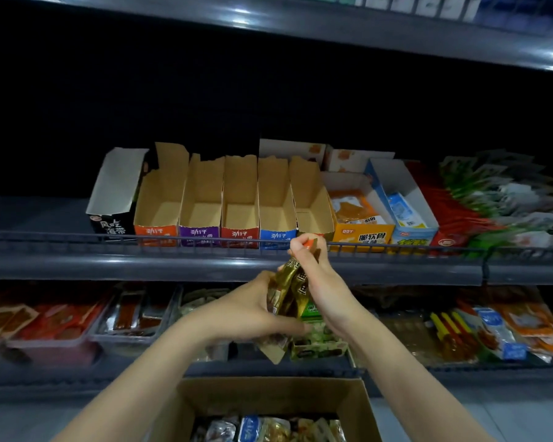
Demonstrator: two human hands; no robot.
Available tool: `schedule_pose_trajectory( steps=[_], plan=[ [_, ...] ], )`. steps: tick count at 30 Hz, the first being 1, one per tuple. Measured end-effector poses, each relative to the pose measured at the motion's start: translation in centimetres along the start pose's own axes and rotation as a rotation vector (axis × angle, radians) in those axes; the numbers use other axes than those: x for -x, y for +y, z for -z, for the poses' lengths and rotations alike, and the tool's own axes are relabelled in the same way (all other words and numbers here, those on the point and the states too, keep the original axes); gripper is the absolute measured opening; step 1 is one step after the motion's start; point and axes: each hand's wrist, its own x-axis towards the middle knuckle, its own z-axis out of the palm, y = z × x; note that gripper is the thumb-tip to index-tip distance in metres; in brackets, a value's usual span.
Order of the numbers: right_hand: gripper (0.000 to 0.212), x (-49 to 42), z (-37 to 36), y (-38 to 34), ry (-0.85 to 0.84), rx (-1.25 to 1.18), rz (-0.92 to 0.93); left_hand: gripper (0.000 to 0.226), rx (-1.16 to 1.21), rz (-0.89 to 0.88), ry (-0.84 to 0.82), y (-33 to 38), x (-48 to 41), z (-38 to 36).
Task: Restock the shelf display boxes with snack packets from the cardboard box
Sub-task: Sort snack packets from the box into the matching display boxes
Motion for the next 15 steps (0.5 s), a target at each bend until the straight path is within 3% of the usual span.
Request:
schedule_pose_trajectory(
  steps=[3,5,10,13,15],
  plan=[
    [0.075,0.0,2.2,-0.9,-0.229,-0.057,0.046,0.055,0.289,0.020,-0.158,0.3,0.1,1.2],
    [0.088,-0.3,4.0,-2.0,-0.345,-0.024,0.087,0.054,0.582,0.003,-0.289,0.4,0.1,2.4],
    [0.072,-2.4,6.5,-5.5,-0.354,0.089,0.152,0.049,0.811,-0.100,-0.566,1.2,-1.6,4.9],
    [0.063,-3.9,7.5,-6.8,-0.245,0.166,0.200,0.053,0.707,-0.091,-0.429,3.1,-2.7,6.5],
    [0.056,-5.1,8.4,-7.3,-0.163,0.233,0.225,0.053,0.423,-0.085,-0.097,4.2,-3.7,7.1]
  ],
)
